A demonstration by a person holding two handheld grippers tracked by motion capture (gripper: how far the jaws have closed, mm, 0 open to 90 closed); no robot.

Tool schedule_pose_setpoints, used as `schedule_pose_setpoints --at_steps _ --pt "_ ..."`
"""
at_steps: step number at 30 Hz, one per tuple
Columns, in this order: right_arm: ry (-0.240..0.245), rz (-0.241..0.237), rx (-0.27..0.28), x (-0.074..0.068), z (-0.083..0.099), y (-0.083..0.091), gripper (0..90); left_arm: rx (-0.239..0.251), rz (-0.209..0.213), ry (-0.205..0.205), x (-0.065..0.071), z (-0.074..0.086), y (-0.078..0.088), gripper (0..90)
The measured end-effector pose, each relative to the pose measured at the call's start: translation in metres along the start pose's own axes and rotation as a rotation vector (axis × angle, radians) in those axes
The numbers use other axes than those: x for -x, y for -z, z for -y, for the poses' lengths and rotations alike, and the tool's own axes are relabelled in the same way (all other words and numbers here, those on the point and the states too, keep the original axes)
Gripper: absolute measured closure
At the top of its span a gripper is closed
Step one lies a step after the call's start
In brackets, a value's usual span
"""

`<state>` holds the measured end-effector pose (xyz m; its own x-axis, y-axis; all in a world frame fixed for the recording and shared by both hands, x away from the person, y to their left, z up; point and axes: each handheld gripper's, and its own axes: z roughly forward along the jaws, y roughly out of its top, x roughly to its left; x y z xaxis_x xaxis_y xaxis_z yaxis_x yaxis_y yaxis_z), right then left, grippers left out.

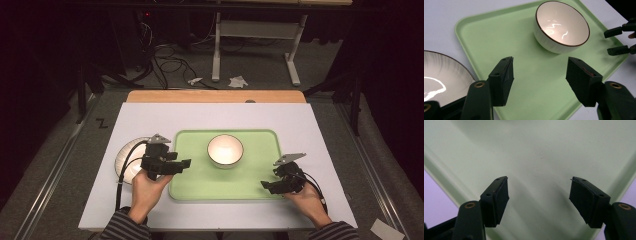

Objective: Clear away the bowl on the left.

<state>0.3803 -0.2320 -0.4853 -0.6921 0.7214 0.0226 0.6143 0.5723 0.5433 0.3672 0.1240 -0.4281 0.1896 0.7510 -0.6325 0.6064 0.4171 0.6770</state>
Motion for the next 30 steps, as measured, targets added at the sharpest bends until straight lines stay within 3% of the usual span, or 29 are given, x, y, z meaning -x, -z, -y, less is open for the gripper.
schedule_pose_setpoints --at_steps 11,19,20,23,26,30 --pt "0.003 -0.005 -0.002 0.0 0.0 0.0 32.7 -0.026 0.008 0.005 0.002 0.017 -0.002 39.0" --pt "-0.002 -0.003 -0.012 0.001 0.0 -0.001 32.6 -0.081 -0.004 -0.045 0.0 0.028 -0.007 39.0" --pt "-0.003 -0.004 -0.009 0.001 0.0 -0.001 32.6 -0.079 -0.005 -0.031 0.001 0.029 -0.009 39.0" --pt "-0.006 -0.003 -0.009 0.001 0.0 0.0 32.6 -0.09 -0.016 -0.044 0.0 0.032 -0.011 39.0" --pt "-0.006 -0.008 -0.016 0.001 0.0 -0.002 32.5 -0.13 -0.053 -0.087 -0.006 0.04 -0.018 39.0" --pt "0.001 -0.008 -0.016 0.001 0.0 -0.002 32.5 -0.151 -0.063 -0.088 -0.009 0.041 -0.021 39.3"
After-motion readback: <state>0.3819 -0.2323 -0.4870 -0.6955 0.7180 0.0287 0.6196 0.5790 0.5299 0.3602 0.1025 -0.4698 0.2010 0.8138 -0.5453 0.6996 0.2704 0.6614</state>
